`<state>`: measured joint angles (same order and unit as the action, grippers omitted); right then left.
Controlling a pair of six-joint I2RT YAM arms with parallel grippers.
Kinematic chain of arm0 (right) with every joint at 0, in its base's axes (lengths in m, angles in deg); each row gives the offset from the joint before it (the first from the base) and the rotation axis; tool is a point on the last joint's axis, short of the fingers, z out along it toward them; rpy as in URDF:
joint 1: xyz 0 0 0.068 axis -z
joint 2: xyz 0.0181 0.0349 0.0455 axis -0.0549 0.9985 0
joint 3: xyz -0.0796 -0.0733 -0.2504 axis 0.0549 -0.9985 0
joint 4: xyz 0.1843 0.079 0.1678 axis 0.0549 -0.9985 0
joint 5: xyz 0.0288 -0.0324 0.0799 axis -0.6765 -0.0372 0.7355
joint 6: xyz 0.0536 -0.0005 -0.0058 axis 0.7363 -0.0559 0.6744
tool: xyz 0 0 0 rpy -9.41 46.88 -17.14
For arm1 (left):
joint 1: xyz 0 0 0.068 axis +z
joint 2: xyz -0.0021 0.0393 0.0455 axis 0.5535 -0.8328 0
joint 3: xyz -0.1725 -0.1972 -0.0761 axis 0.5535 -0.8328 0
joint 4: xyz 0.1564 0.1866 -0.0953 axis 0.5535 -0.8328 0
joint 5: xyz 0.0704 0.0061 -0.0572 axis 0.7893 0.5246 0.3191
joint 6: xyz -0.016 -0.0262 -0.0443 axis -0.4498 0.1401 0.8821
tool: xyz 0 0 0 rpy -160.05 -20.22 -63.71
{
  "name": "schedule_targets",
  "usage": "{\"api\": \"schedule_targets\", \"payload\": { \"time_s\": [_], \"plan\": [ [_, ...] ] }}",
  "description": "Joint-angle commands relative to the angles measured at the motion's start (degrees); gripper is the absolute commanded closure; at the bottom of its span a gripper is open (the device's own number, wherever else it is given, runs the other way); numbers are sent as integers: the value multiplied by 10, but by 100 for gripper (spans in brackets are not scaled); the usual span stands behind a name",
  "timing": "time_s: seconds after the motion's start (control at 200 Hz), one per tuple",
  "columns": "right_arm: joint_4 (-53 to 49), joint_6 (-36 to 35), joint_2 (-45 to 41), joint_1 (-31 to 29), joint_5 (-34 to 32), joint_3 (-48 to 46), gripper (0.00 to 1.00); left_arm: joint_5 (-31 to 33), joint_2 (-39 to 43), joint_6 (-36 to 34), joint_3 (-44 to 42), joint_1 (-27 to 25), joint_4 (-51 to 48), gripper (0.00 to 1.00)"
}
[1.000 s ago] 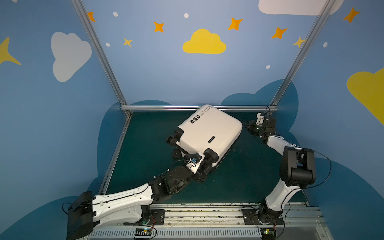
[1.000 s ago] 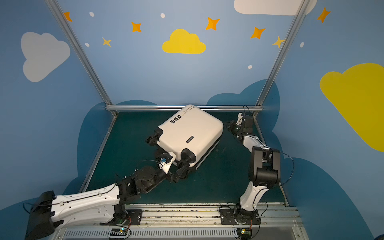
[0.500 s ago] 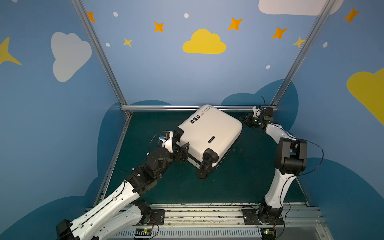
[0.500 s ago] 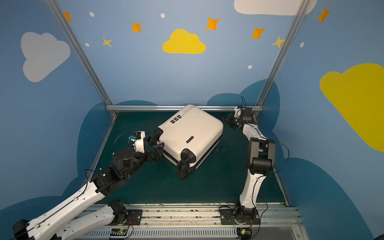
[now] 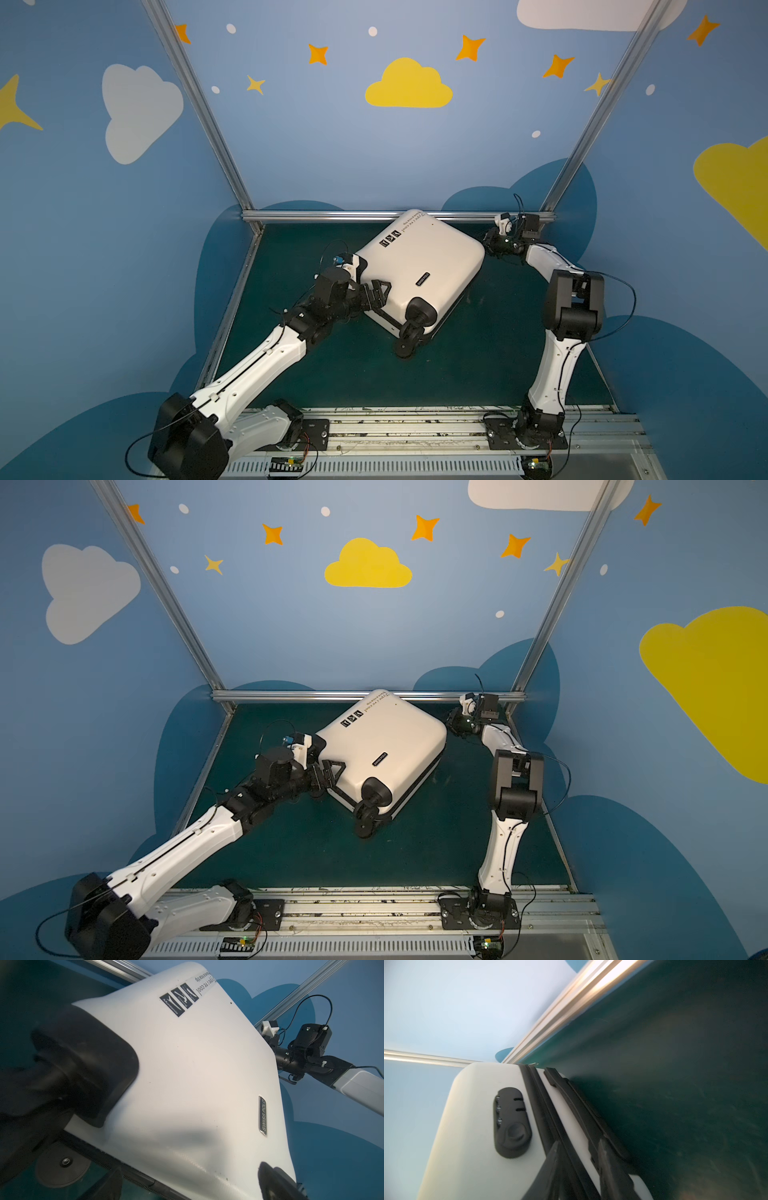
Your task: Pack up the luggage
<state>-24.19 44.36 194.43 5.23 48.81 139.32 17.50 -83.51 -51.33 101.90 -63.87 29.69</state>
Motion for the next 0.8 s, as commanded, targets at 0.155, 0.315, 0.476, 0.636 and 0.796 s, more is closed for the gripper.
{"api": "schedule_targets", "payload": {
  "time_s": [0.155, 0.315, 0.476, 0.636, 0.796],
  "plan": [
    [24, -15, -5, -20, 65, -24, 73, -88, -78, 27, 45, 46, 79, 0],
    [94, 0, -55, -41, 82, -114, 75, -129, -126, 13, 82, 76, 94, 0],
    [98, -3, -114, -95, 57, -195, 77, -175, -170, -14, 132, 109, 94, 0],
    [127, -4, -179, -161, 25, -302, 78, -210, -220, -49, 199, 130, 71, 0],
    [134, 3, -243, -201, -8, -387, 76, -249, -311, -68, 308, 142, 53, 0]
  ]
}}
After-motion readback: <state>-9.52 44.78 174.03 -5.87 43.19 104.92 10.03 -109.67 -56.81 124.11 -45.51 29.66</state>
